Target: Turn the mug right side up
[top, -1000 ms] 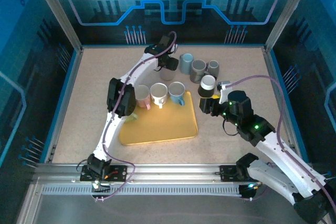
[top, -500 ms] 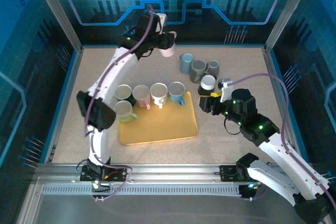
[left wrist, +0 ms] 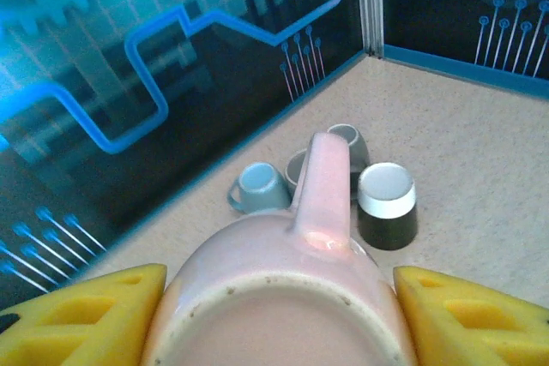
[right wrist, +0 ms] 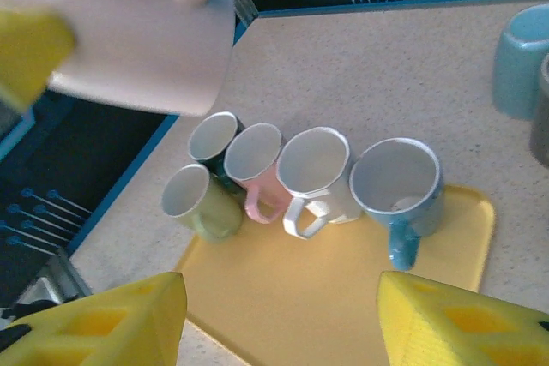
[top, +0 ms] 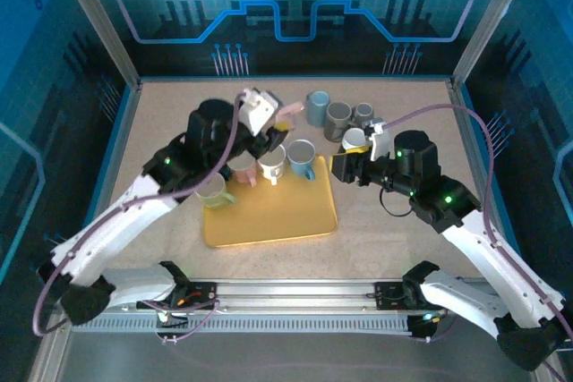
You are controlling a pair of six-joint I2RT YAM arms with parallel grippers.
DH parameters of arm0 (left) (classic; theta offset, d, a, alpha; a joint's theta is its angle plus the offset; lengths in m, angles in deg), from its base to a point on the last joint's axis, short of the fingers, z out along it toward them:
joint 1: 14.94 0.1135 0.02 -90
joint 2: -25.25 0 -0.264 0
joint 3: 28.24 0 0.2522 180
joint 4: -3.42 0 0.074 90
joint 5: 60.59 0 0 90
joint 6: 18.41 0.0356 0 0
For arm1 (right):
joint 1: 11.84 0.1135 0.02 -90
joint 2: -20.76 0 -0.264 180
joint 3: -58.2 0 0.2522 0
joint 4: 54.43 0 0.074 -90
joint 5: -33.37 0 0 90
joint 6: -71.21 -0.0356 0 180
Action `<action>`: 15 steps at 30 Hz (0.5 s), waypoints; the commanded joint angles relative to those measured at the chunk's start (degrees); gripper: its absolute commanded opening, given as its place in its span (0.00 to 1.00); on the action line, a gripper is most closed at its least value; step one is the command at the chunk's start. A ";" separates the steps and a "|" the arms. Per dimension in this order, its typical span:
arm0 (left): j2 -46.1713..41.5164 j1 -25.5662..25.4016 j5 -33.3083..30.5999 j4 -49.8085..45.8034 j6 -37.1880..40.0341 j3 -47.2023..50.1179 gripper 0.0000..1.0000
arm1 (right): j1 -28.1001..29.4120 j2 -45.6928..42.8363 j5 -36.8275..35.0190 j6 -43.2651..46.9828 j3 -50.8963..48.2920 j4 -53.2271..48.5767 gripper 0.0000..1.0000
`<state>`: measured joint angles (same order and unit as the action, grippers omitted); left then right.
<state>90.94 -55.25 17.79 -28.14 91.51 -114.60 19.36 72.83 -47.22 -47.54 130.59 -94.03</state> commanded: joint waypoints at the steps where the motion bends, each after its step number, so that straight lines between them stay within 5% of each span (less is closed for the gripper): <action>1: -6.89 -3.01 -3.90 14.36 15.91 6.86 0.28 | -0.31 3.31 4.55 -6.89 5.32 -4.63 0.61; 7: -16.24 -6.58 -2.95 24.78 29.61 20.39 0.25 | -4.39 10.39 19.98 -23.73 10.10 -5.95 0.58; 15: -21.30 -7.50 -2.03 32.34 37.64 28.98 0.24 | -3.56 13.42 34.48 -52.94 0.86 19.21 0.58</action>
<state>72.07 -62.31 15.52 -7.60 123.36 -86.32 15.16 84.70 -21.10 -83.89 134.92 -87.65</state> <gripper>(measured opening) 0.604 0.583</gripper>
